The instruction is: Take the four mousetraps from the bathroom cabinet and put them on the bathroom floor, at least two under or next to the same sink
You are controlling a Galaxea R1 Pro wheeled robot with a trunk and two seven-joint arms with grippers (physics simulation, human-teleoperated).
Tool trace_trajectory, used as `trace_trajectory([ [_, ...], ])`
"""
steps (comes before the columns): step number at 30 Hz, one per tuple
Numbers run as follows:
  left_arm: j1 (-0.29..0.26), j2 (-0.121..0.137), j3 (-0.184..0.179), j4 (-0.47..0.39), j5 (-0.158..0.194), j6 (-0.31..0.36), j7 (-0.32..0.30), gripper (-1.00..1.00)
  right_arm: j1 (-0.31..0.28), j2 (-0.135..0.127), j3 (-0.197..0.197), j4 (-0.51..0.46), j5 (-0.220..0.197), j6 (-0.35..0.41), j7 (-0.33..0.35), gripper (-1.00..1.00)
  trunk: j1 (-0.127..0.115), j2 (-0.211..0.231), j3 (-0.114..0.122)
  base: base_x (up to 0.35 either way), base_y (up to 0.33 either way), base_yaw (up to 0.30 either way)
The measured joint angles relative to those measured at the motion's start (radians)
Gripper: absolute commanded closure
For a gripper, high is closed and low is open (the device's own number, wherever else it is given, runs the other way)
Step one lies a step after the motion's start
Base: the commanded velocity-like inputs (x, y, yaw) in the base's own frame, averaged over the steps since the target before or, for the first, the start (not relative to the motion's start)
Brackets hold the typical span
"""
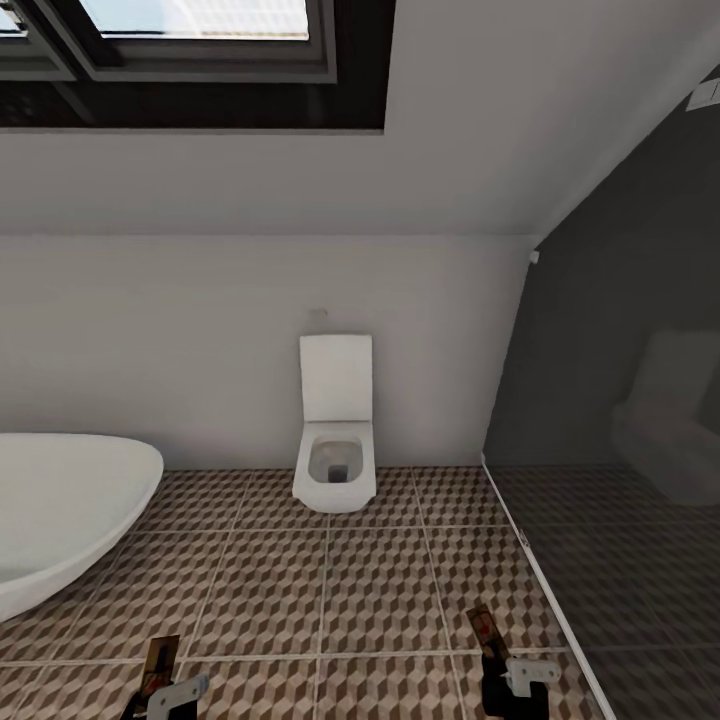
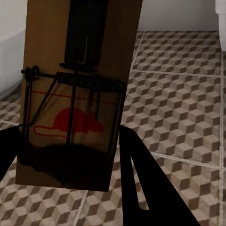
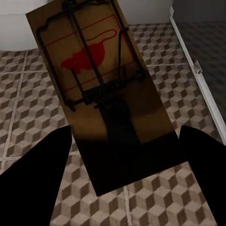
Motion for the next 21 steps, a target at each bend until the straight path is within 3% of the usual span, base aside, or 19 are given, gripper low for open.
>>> trace_trajectory([
  [4,0.001,0.000,0.000,-0.001,0.000,0.007,0.000,1.00,0.000,0.002,0.001,0.000,0.000,0.000,0.001,1.00,0.000,0.000,0.000,0.000,0.000,0.000],
  [6,0.001,0.000,0.001,-0.003,0.000,0.044,0.000,1.00,0.000,0.003,0.001,0.000,0.000,0.002,0.001,1.00,0.000,0.000,0.000,0.000,0.000,0.000],
  [10,0.001,0.006,0.003,-0.030,-0.010,0.283,0.001,1.00,0.000,0.004,0.008,-0.006,0.001,0.027,-0.001,1.00,0.000,0.000,0.000,0.000,0.000,0.000],
  [11,0.001,0.018,0.005,-0.058,-0.013,0.356,0.001,1.00,0.000,0.004,0.012,-0.012,0.002,0.051,-0.002,1.00,0.000,0.000,0.000,0.000,0.000,0.000],
  [15,-0.002,0.095,0.006,-0.270,-0.021,0.643,0.002,1.00,0.000,0.004,0.019,-0.122,0.026,0.237,-0.035,1.00,0.000,0.000,0.000,0.000,0.000,0.000],
  [19,-0.009,0.129,0.008,-0.421,-0.018,0.874,0.002,1.00,0.000,0.005,0.019,-0.286,0.064,0.395,-0.092,1.00,0.000,0.000,0.000,0.000,0.000,0.000],
  [20,-0.017,0.135,0.007,-0.479,-0.022,0.970,0.003,1.00,0.000,0.008,0.020,-0.360,0.087,0.467,-0.116,1.00,0.000,0.000,0.000,0.000,0.000,0.000],
  [21,-0.033,0.138,0.008,-0.514,-0.024,1.023,0.004,1.00,-0.001,0.012,0.019,-0.411,0.100,0.517,-0.129,1.00,0.000,0.000,0.000,0.000,0.000,0.000],
])
